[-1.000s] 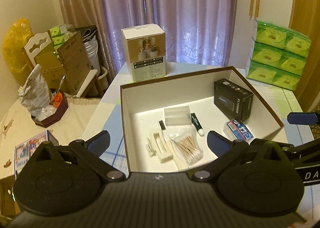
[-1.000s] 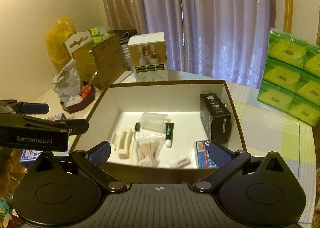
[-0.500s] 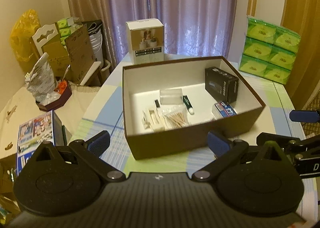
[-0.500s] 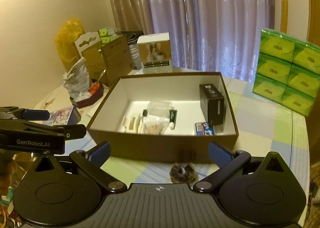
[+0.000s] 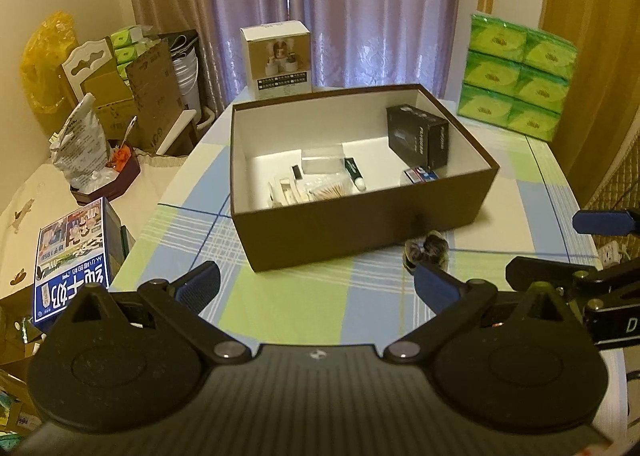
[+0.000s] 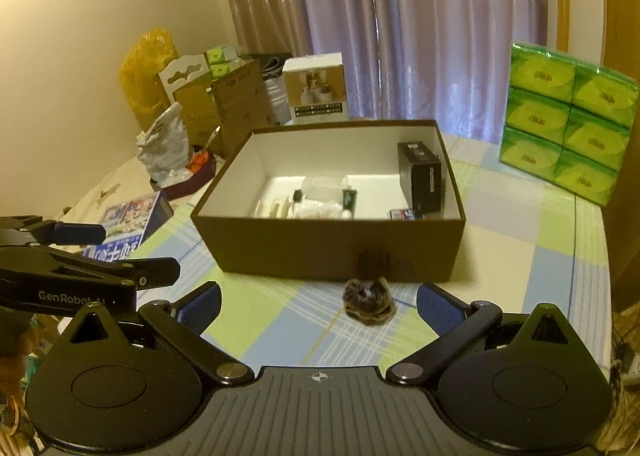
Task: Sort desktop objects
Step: 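Withdraw both open tools up out of the brown box, then move the right tool toward the red candy while the left tool approaches the velvet scrunchie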
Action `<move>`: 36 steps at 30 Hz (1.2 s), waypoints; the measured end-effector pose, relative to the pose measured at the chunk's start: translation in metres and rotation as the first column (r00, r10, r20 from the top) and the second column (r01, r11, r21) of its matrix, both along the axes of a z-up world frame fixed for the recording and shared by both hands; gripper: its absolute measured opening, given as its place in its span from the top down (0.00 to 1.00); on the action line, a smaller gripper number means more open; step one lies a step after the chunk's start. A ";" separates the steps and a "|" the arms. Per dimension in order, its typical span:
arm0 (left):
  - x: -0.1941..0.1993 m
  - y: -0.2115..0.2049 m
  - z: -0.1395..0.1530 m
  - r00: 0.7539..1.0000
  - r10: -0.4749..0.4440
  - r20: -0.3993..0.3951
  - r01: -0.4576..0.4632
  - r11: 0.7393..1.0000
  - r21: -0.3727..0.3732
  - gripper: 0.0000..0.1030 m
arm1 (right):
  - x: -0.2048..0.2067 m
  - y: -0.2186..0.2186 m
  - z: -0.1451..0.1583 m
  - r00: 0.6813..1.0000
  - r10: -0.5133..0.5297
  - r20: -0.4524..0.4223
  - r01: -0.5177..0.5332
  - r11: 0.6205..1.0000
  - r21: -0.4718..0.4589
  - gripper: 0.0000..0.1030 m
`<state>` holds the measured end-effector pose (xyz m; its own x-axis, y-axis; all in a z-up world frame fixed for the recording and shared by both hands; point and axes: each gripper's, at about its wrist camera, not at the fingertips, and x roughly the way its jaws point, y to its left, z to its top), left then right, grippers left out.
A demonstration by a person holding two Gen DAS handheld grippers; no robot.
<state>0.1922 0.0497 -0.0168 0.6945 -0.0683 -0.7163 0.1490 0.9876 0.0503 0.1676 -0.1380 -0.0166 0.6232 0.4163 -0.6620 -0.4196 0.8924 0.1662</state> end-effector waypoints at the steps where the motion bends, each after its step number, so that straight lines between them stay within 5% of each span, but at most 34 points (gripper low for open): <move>1: -0.003 -0.002 -0.002 1.000 -0.003 -0.005 0.003 1.000 0.003 0.01 | -0.003 -0.002 -0.002 1.000 -0.001 -0.003 0.001 1.000 -0.004 0.02; 36: -0.036 -0.028 -0.064 0.982 -0.045 -0.181 0.054 0.997 0.046 0.01 | -0.045 -0.041 -0.070 0.975 -0.073 -0.212 0.064 0.997 -0.051 0.02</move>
<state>0.1567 0.0217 -0.0807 0.5510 -0.0603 -0.8324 0.2092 0.9755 0.0678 0.1229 -0.1790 -0.0864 0.4915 0.3451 -0.7996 -0.3164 0.9262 0.2052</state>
